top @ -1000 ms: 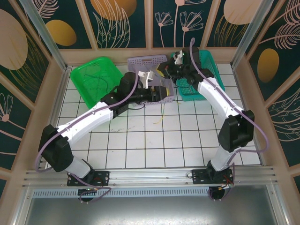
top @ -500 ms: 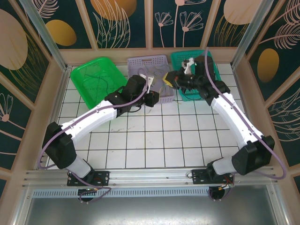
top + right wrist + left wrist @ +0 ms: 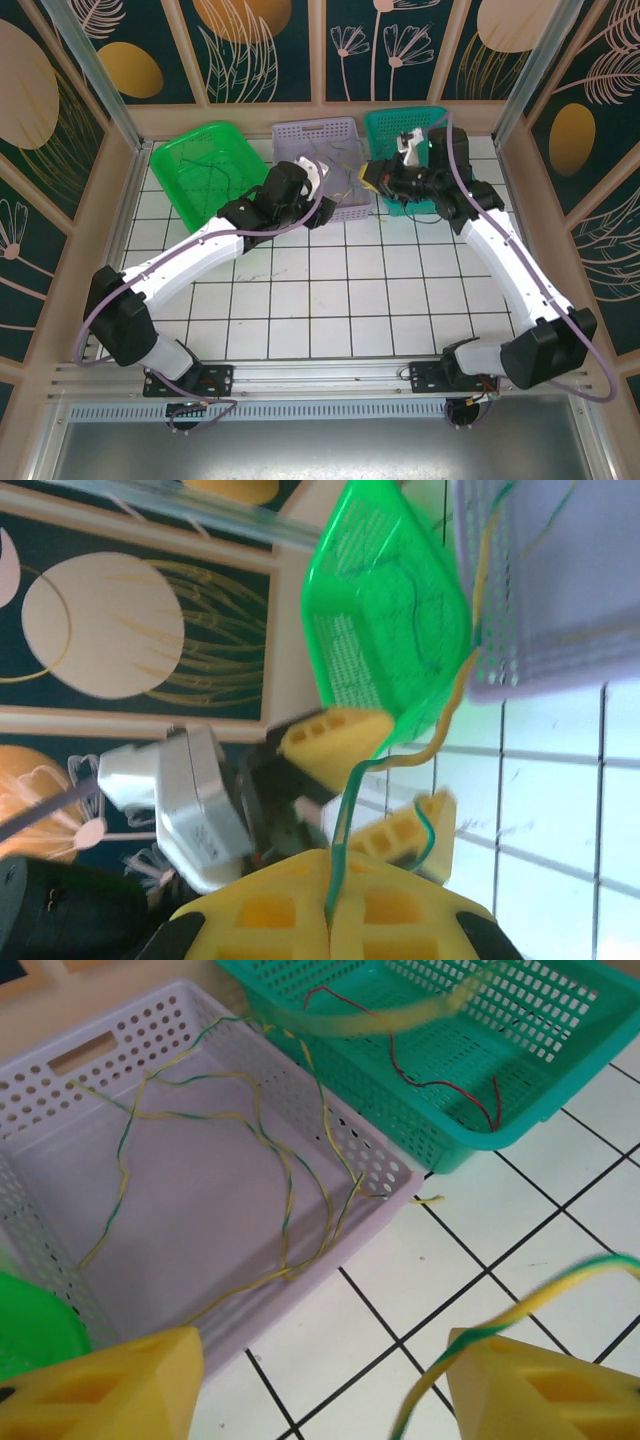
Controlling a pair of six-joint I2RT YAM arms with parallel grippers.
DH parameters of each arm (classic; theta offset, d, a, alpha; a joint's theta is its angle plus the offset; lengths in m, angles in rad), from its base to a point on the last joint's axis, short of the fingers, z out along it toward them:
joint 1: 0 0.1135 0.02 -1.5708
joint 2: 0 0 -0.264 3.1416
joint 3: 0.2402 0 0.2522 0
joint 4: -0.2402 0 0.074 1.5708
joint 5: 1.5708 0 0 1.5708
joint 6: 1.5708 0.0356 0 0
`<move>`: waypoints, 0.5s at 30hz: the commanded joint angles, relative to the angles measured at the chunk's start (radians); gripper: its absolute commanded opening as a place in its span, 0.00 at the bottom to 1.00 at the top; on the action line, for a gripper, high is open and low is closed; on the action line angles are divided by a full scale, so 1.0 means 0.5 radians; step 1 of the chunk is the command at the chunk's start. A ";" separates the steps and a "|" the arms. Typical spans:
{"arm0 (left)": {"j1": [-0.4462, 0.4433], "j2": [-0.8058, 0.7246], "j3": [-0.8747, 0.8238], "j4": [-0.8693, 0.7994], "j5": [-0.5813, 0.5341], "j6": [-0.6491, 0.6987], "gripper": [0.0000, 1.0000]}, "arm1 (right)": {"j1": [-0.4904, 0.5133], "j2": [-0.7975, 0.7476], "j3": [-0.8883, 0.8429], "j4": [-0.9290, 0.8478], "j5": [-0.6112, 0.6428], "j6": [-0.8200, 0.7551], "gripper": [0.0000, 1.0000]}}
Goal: Untangle the cables
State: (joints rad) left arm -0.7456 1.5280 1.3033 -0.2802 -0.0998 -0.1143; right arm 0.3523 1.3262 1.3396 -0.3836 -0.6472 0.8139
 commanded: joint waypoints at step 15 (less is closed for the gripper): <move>0.017 -0.960 -0.561 -0.212 -0.216 -0.793 0.74 | 0.097 0.955 0.359 1.348 0.661 -0.932 0.00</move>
State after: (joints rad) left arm -0.7441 1.1110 1.0428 -0.3645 -0.1635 -0.4095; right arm 0.3664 1.7451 1.5040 0.0940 -0.3386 0.4664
